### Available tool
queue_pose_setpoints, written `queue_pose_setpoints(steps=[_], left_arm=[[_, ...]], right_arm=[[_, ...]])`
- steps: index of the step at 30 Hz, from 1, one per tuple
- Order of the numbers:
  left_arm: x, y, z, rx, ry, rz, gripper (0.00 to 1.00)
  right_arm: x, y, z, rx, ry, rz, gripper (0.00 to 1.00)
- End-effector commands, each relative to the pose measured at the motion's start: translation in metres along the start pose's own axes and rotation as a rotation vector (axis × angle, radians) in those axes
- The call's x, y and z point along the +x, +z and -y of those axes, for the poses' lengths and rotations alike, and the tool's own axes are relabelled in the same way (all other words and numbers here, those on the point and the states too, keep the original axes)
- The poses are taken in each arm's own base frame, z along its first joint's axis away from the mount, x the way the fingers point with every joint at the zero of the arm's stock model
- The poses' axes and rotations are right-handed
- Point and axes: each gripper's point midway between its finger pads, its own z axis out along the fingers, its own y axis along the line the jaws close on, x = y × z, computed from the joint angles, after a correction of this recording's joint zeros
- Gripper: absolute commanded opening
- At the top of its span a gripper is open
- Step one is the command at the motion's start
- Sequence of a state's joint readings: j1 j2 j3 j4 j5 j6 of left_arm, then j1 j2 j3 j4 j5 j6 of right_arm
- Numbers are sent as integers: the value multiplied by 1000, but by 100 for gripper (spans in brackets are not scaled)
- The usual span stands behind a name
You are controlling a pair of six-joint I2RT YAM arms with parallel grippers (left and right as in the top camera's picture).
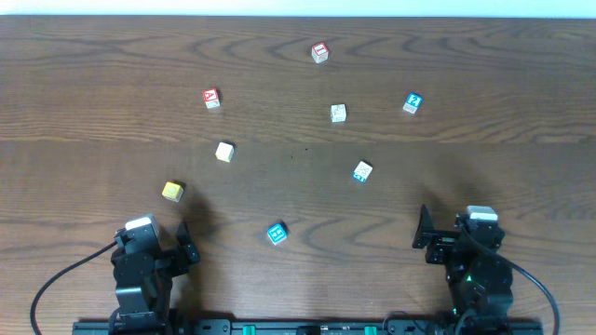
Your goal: Spell out Ai2
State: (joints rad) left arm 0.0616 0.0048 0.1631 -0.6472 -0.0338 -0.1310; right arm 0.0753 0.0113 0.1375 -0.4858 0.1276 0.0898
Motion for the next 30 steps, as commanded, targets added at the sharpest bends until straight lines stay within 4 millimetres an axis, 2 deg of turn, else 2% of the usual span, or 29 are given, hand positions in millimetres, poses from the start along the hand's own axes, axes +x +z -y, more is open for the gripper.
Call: queue_pose_setpoints(steps=[1, 5, 8, 10, 15, 21, 26, 30], left_arm=[[3, 1, -3, -18, -1, -9, 95], [3, 1, -3, -18, -1, -9, 95], [3, 1, -3, -18, -1, -9, 95], [3, 1, -3, -18, -1, -9, 95], [3, 1, -3, -18, -1, -9, 95], [3, 1, -3, -18, -1, -9, 95], [3, 1, -3, -18, -1, -9, 95], [3, 1, -3, -18, -1, -9, 95]], right_arm=[[1, 0, 0, -1, -14, -2, 99], [-9, 0, -1, -9, -4, 38, 99], [-37, -4, -21, -128, 122, 141, 99], [-40, -6, -31, -192, 166, 145, 99], [-44, -7, -33, -207, 168, 159, 99], [-71, -14, -36, -259, 362, 253, 99], [-99, -18, -51, -359, 347, 335, 99], [-111, -7, -73, -472, 324, 326, 99]])
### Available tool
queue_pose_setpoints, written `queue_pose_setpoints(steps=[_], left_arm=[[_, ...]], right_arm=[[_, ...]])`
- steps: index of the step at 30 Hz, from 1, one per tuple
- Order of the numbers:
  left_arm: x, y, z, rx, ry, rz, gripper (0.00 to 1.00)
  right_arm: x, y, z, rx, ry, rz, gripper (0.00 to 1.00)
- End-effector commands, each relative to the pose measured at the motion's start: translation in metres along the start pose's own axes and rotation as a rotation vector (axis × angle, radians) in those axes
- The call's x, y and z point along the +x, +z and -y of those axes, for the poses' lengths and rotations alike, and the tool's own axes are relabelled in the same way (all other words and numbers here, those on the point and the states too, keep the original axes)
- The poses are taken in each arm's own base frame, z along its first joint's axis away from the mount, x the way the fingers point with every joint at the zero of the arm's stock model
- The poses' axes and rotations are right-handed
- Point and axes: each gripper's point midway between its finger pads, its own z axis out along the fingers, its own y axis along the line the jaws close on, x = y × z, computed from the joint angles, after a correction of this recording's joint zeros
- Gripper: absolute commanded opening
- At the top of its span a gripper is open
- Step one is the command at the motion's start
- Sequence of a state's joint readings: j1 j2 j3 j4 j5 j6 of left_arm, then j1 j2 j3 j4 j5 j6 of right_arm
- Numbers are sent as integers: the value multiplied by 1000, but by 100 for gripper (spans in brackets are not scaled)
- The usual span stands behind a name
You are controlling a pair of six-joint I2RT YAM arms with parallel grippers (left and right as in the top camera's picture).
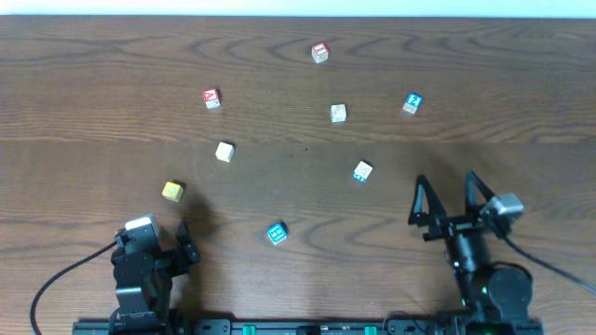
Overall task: Spell out Ai2
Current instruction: 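Raise the right arm and reach toward the red block at the back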
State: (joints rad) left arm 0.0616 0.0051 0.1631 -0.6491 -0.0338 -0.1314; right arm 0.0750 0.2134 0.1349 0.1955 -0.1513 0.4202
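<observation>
Several small letter cubes lie scattered on the wooden table [484, 74]. A red cube [211, 97] is at the back left, a red-and-white cube [319, 52] at the far middle, and a blue cube [413, 102] at the back right. A white cube [338, 113] and a white-and-blue cube [362, 171] lie near the centre. Their letters are too small to read. My right gripper [446, 194] is open with nothing in it, to the right of the white-and-blue cube. My left gripper [187, 244] sits low at the front left, fingers together.
A cream cube [223, 151] and a yellow cube [172, 191] lie ahead of the left arm. Between the two arms, near the front, lies a bright blue cube [277, 233]. The arm bases and cables line the front edge.
My right gripper was folded near its base with one finger showing. It now reaches farther out over the table with both fingers spread open. The left arm and all cubes are unmoved.
</observation>
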Motion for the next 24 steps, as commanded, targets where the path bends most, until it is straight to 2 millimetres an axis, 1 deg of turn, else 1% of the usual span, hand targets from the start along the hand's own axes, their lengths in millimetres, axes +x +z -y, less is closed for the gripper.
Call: queue_pose_setpoints(steps=[1, 3, 5, 7, 9, 12, 13, 14, 15, 20, 24], left_arm=[[3, 1, -3, -17, -1, -6, 95], [3, 1, -3, -17, -1, -6, 95], [3, 1, -3, -17, -1, -6, 95], [3, 1, -3, -17, -1, -6, 95], [3, 1, -3, -17, -1, -6, 95], [3, 1, -3, -17, -1, -6, 95], [3, 1, -3, -17, -1, -6, 95], [3, 1, -3, -17, -1, -6, 95], [3, 1, -3, -17, -1, -6, 95], [3, 1, -3, -17, -1, -6, 95], [3, 1, -3, -17, -1, -6, 95]], right_arm=[[15, 17, -12, -88, 39, -87, 99], [16, 30, -16, -113, 49, -109, 99], [17, 49, -22, -136, 56, -152, 99], [19, 76, -26, -137, 69, -215, 99], [21, 106, -35, -162, 56, -269, 99], [23, 147, -49, -192, 46, -315, 99], [24, 157, -53, -200, 44, -322, 99], [25, 176, -60, -215, 36, -333, 99], [26, 186, -64, -224, 30, -338, 99], [40, 254, -89, -253, -13, -393, 99], [53, 312, -107, -250, -93, -417, 99]])
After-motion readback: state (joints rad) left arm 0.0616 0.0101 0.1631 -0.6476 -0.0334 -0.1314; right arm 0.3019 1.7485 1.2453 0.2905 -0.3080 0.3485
